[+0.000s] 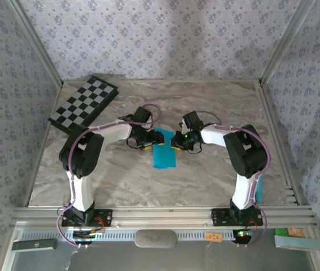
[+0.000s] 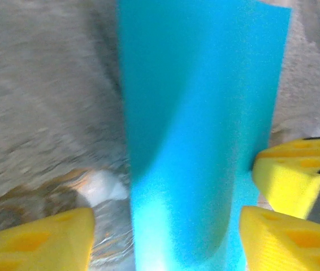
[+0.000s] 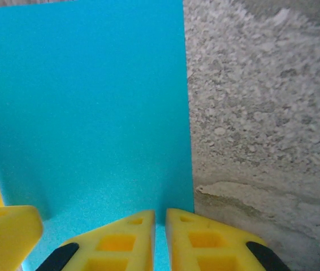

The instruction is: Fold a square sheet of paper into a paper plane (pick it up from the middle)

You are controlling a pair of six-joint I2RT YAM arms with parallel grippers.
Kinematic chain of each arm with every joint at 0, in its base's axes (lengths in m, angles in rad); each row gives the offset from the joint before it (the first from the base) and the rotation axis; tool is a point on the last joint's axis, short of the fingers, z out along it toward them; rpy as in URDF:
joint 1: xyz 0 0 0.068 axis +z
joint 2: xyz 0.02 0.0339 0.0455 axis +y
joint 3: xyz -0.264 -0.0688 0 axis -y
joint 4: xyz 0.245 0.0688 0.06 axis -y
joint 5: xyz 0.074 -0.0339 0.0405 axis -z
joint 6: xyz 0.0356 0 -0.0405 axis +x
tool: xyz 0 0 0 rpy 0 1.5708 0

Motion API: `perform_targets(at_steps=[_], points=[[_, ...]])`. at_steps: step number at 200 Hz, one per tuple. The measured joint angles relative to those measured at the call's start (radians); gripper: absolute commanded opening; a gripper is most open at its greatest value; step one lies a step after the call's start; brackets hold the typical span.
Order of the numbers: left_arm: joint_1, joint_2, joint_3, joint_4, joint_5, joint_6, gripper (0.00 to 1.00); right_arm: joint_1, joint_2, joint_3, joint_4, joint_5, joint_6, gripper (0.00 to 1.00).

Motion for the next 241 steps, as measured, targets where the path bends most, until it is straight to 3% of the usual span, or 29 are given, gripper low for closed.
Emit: perform_targets(at_steps=[84,151,241], points=[[-0.091,0.006,0.050,-0.136,-0.118,-0.007,0.71,0.000,0.000,0.000,0.019,-0.020,0.036,0.18],[-0.084,0.025,0.072,-0.180,-0.152,-0.003,0.53,-0.030,-0.026,-0.023,0.062,-0.045,0.063,0.27],[-0.028,0.025,0.071,-0.196,-0.149,0.046,0.52,-0.066,-0.060,-0.027,0.057,-0.037,0.054,0.30]])
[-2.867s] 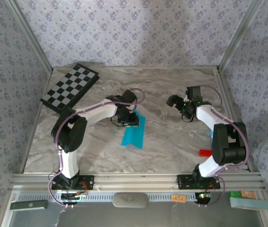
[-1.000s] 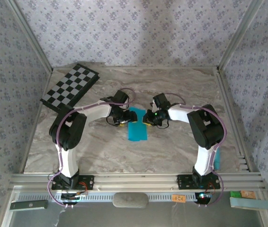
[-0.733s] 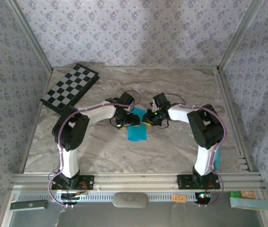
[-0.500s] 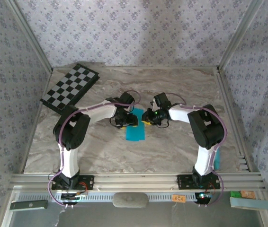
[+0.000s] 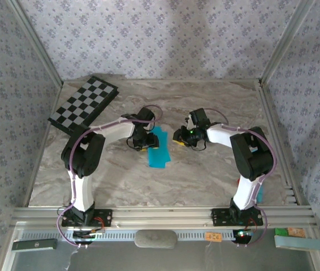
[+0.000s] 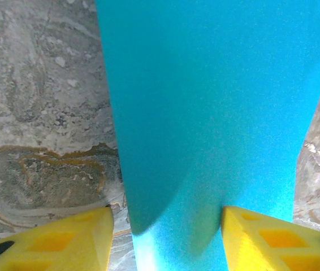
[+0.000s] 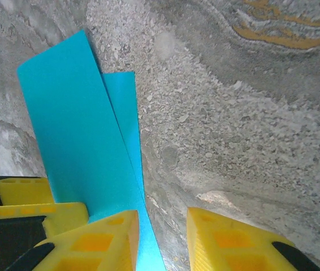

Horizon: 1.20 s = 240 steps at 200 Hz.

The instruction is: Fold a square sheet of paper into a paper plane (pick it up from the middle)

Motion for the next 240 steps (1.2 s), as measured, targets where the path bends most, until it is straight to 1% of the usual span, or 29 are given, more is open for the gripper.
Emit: perform_targets(at_steps=[44,135,240], points=[[0.002,0.000,0.000,-0.018,0.015,0.049,0.49,0.000,0.000,0.000,-0.001,0.000,0.000,0.31],[0.006,0.013,0.015,-0.057,0.037,0.154,0.50,0.000,0.000,0.000,-0.001,0.000,-0.003,0.32],[0.010,0.035,0.041,-0.089,0.037,0.218,0.47,0.000,0.004,0.000,-0.002,0.000,-0.004,0.31]])
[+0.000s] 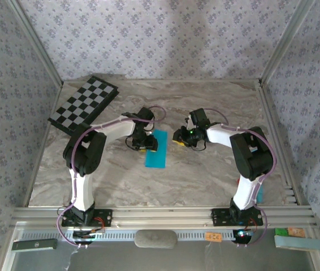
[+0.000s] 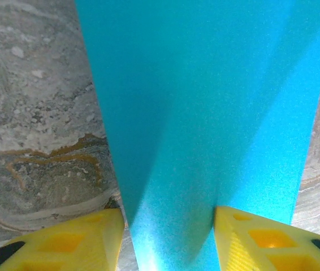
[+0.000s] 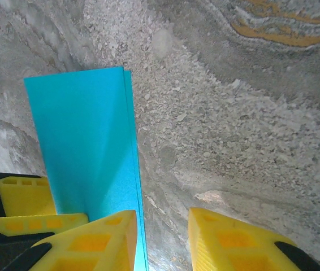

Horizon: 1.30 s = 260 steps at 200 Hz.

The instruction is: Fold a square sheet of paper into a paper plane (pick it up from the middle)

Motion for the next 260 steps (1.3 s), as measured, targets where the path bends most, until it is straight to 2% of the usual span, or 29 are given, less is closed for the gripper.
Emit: perform_targets(at_steps=[195,260], points=[[0.002,0.030,0.032,-0.037,0.006,0.054,0.48,0.013,0.029,0.000,-0.003,-0.001,-0.014,0.29],[0.002,0.038,0.042,-0.048,0.003,0.035,0.50,0.064,0.029,0.019,0.002,-0.012,-0.029,0.27]])
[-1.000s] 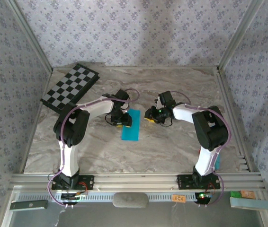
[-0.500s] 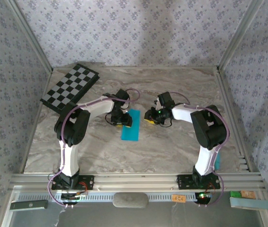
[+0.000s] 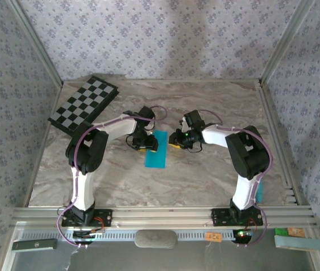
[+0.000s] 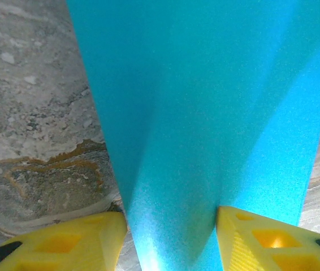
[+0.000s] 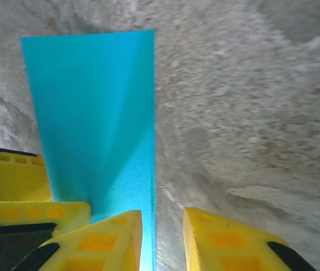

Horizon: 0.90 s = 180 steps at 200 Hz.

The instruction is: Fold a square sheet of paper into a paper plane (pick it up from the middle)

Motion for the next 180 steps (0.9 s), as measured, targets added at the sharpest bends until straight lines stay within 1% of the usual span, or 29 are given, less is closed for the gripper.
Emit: perform_targets(at_steps=[49,94,180], points=[[0.000,0.005,0.004,-0.002,0.000,-0.007,0.50,0.029,0.011,0.015,0.007,-0.026,-0.010,0.27],[-0.002,0.005,0.006,-0.004,-0.003,-0.006,0.50,0.051,0.041,0.047,0.007,-0.041,-0.021,0.23],[-0.007,0.011,0.008,-0.008,-0.011,0.010,0.51,0.062,0.081,0.066,0.006,-0.045,-0.021,0.20]])
